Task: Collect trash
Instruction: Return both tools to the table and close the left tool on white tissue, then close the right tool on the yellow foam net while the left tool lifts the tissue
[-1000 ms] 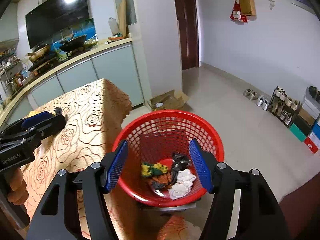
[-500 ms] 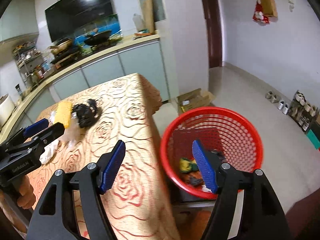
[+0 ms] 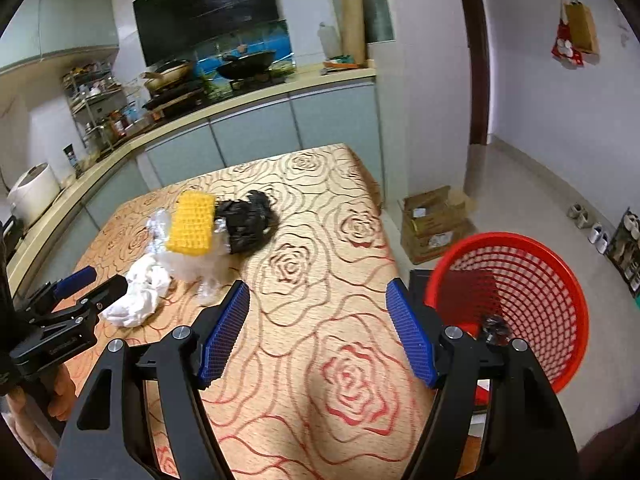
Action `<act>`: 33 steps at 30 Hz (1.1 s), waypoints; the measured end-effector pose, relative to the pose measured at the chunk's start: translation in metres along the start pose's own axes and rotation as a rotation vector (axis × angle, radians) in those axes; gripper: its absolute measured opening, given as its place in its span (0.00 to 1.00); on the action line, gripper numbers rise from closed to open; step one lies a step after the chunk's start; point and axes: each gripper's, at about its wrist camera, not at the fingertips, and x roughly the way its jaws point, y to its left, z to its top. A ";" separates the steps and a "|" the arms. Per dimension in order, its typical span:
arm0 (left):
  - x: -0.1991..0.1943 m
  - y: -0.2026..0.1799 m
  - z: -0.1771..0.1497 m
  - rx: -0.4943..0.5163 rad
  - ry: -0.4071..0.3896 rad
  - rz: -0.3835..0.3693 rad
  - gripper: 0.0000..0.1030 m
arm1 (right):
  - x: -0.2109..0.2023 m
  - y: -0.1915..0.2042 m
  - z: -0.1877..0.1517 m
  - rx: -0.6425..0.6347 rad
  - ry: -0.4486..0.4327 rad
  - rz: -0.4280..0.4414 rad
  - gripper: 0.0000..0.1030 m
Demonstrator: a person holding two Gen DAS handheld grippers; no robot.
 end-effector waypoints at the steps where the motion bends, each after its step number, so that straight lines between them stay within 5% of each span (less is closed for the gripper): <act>1: 0.000 0.007 -0.003 -0.010 0.003 0.006 0.76 | 0.000 0.003 0.000 -0.003 0.000 0.004 0.67; 10: 0.013 0.061 -0.018 -0.089 0.066 -0.053 0.77 | 0.012 0.019 0.001 -0.018 0.021 0.031 0.67; 13: 0.025 0.062 -0.018 -0.071 0.098 -0.105 0.77 | 0.016 0.019 0.001 -0.014 0.026 0.028 0.67; 26: 0.064 0.040 -0.017 0.024 0.185 -0.103 0.76 | 0.033 0.022 0.007 -0.019 0.044 0.033 0.67; 31: 0.073 0.043 -0.019 0.026 0.219 -0.098 0.49 | 0.039 0.025 0.009 -0.019 0.051 0.037 0.67; 33: 0.076 0.043 -0.022 0.027 0.232 -0.102 0.47 | 0.041 0.027 0.010 -0.022 0.052 0.040 0.67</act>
